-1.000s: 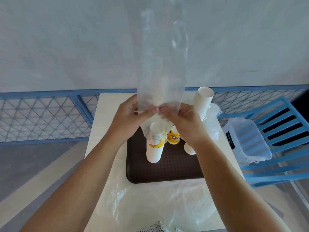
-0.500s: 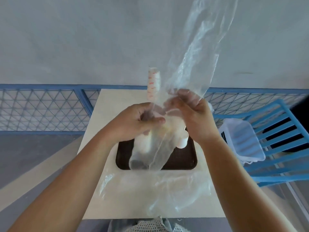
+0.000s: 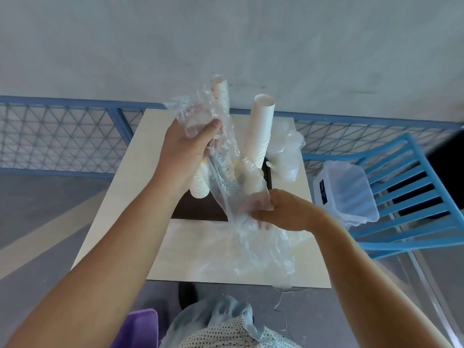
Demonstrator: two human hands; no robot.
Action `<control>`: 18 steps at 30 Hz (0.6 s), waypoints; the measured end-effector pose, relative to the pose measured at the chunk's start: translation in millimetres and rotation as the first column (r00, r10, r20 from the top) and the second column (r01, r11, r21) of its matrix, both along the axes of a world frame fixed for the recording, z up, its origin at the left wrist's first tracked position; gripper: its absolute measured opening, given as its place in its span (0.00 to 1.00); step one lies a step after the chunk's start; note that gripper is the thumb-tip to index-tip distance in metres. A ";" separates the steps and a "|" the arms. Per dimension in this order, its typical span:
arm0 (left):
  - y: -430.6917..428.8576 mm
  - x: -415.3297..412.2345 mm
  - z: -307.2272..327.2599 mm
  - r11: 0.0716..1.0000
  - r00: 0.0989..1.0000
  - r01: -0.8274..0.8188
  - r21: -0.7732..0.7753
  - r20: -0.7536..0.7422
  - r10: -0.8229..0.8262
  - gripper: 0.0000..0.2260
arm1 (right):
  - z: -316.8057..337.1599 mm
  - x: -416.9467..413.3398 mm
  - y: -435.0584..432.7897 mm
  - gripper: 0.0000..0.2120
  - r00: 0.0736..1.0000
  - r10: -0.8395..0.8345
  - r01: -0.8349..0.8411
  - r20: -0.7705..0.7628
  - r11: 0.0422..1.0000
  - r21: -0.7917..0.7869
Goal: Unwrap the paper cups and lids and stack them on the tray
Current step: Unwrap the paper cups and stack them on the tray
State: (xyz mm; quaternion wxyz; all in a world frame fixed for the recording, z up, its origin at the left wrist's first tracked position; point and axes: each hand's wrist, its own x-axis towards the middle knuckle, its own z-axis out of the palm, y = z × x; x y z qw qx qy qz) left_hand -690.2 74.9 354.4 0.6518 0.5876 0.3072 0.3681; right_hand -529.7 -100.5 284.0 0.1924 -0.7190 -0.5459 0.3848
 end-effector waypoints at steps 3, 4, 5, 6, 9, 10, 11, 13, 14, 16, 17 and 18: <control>-3.8 -12.0 -4.7 0.996 0.999 -0.038 0.078 -0.015 0.039 0.09 | -10.6 0.6 -6.3 0.07 0.998 -0.008 0.007 -0.066 1.000 -0.017; -4.5 -14.2 -6.0 0.994 0.999 -0.043 0.101 -0.029 0.046 0.11 | -11.4 -1.0 -8.1 0.07 0.992 -0.026 0.025 -0.126 1.000 -0.010; -5.4 -15.7 -6.5 0.992 0.998 -0.030 0.125 -0.055 0.037 0.13 | -12.0 -3.6 -8.7 0.10 0.981 -0.046 0.049 -0.191 0.999 0.012; -6.2 -16.2 -7.0 0.989 0.995 0.002 0.150 -0.097 0.013 0.15 | -10.2 -8.6 -8.6 0.15 0.961 -0.056 0.073 -0.272 0.996 0.053; -12.4 -12.7 -4.8 0.958 0.949 0.151 0.244 -0.308 -0.071 0.23 | -0.5 -27.1 -3.0 0.21 0.783 -0.022 0.229 -0.622 0.940 0.254; -15.1 -10.5 -3.7 0.933 0.919 0.206 0.296 -0.385 -0.081 0.26 | 2.9 -31.9 1.3 0.20 0.713 -0.014 0.319 -0.701 0.897 0.307; -18.5 -8.3 -2.2 0.901 0.889 0.264 0.343 -0.449 -0.090 0.29 | 6.5 -36.1 5.8 0.19 0.661 -0.025 0.413 -0.750 0.847 0.335; -24.9 -4.0 -2.1 0.850 0.842 0.375 0.371 -0.519 -0.145 0.33 | 12.8 -41.0 14.8 0.13 0.636 -0.114 0.565 -0.763 0.742 0.360; -27.2 -1.8 -3.5 0.835 0.823 0.416 0.360 -0.541 -0.176 0.34 | 15.6 -41.2 17.9 0.10 0.656 -0.176 0.612 -0.734 0.693 0.381; -26.5 -0.8 -14.3 0.831 0.777 0.473 0.293 -0.584 -0.236 0.34 | 12.6 -36.4 20.2 0.06 0.678 -0.289 0.674 -0.676 0.612 0.414; -25.7 -1.3 -22.7 0.834 0.746 0.502 0.229 -0.603 -0.283 0.35 | 8.9 -32.0 19.2 0.06 0.659 -0.333 0.708 -0.674 0.578 0.406; -24.4 -3.0 -34.1 0.830 0.706 0.535 0.158 -0.623 -0.337 0.34 | 3.5 -26.1 16.5 0.05 0.616 -0.364 0.747 -0.698 0.550 0.373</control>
